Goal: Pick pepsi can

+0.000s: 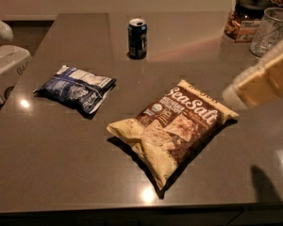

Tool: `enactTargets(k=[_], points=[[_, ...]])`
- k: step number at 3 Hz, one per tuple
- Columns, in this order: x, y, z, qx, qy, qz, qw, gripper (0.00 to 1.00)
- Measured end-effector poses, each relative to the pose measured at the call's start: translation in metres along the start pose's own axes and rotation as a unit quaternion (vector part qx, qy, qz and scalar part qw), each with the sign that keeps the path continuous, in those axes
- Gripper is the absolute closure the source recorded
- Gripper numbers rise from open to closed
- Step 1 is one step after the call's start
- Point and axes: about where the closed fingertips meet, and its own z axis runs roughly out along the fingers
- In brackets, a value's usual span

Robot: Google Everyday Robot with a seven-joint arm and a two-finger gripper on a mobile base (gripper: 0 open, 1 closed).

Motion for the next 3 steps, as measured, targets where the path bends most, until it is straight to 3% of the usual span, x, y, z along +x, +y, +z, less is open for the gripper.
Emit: enactTargets(k=[1, 2, 3], points=[[-0.042, 0.004, 0.04, -0.022, -0.025, 0.02, 0.9992, 0.0], [-0.083, 0.01, 0.11, -0.06, -0.022, 0.034, 0.9974, 0.0], [-0.109, 0.005, 0.188, -0.064, 0.013, 0.042, 0.9969, 0.0]])
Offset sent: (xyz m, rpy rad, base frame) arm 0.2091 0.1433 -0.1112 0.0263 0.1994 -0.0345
